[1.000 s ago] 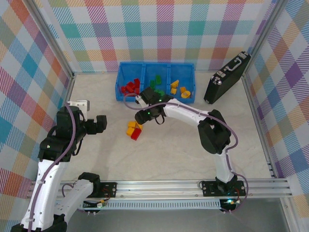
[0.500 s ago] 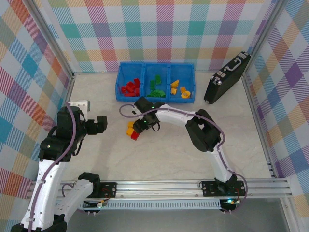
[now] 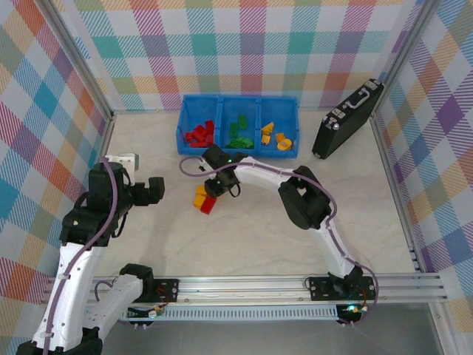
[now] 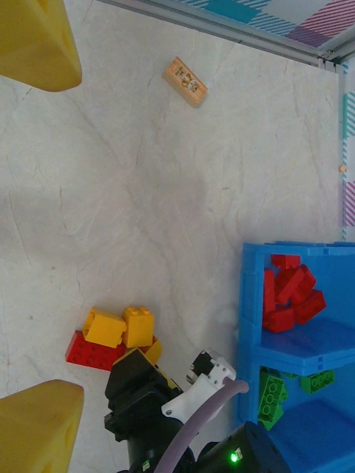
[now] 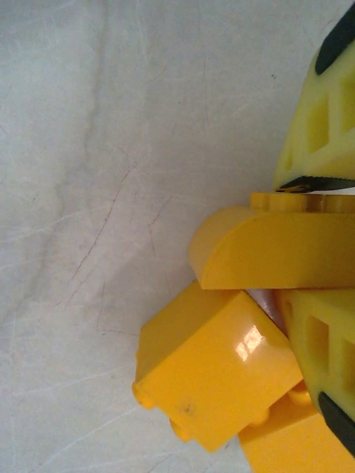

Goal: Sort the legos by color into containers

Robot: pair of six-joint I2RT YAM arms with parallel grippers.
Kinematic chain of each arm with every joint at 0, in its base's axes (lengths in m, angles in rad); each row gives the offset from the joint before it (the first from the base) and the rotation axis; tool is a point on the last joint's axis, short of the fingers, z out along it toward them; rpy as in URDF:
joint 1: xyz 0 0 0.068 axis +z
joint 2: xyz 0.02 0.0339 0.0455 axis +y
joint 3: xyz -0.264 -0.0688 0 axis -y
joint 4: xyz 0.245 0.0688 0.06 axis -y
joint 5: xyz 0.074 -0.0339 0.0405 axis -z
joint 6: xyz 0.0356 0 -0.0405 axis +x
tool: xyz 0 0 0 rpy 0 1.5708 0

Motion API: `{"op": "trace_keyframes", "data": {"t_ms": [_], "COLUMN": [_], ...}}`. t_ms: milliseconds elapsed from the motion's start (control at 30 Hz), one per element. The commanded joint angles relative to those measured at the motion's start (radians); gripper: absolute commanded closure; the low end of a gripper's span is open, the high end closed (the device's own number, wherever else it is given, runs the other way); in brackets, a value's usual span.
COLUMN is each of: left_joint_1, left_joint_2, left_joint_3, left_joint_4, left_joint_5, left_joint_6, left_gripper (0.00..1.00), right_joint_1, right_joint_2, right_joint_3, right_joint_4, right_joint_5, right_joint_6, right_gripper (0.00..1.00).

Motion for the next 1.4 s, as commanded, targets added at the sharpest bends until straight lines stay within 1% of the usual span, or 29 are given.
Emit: {"op": "trace_keyframes", "data": {"t_ms": [0, 133, 233, 333, 500, 600, 667, 800, 967, 1100, 1200, 1367], "left_joint_1": [0.014, 0.014, 0.014, 0.013, 0.013, 0.014, 0.013, 0.011, 0.009, 0.005, -0.013, -0.058], "left_joint_2": [-0.007, -0.009, -0.008, -0.007, 0.01, 0.047, 0.054, 0.064, 0.115, 0.145, 0.221, 0.355], "left_joint_3": [-0.007, -0.015, -0.022, -0.026, -0.058, -0.079, -0.12, -0.183, -0.212, -0.235, -0.234, -0.202], "left_joint_4": [-0.006, -0.001, 0.005, 0.017, 0.04, 0.045, 0.081, 0.154, 0.183, 0.207, 0.204, 0.24], "left_joint_5": [0.006, 0.01, 0.013, 0.017, 0.044, 0.104, 0.113, 0.074, 0.105, 0.125, 0.107, 0.093], "left_joint_6": [0.013, 0.012, 0.011, 0.009, -0.015, -0.042, -0.071, -0.089, -0.107, -0.127, -0.117, -0.105], "left_gripper": [0.0, 0.0, 0.0, 0.0, 0.0, 0.0, 0.0, 0.0, 0.0, 0.0, 0.0, 0.0], "right_joint_1": [0.007, 0.006, -0.003, -0.033, -0.125, -0.199, -0.25, -0.347, -0.42, -0.445, -0.448, -0.458], "right_joint_2": [0.02, -0.001, -0.048, -0.133, -0.325, -0.392, -0.403, -0.368, -0.245, -0.106, -0.044, 0.005], "right_joint_3": [0.031, 0.025, 0.012, -0.018, -0.097, -0.097, -0.074, -0.009, 0.108, 0.25, 0.291, 0.32], "right_joint_4": [-0.041, -0.059, -0.093, -0.135, -0.176, -0.189, -0.187, -0.142, -0.081, -0.09, -0.061, -0.037], "right_joint_5": [0.005, 0.033, 0.072, 0.118, 0.199, 0.259, 0.284, 0.304, 0.292, 0.287, 0.312, 0.327], "right_joint_6": [-0.018, -0.027, -0.042, -0.049, -0.063, -0.099, -0.123, -0.173, -0.204, -0.254, -0.281, -0.296], "right_gripper": [0.67, 0.74, 0.76, 0.77, 0.77, 0.76, 0.76, 0.76, 0.76, 0.74, 0.71, 0.65]}}
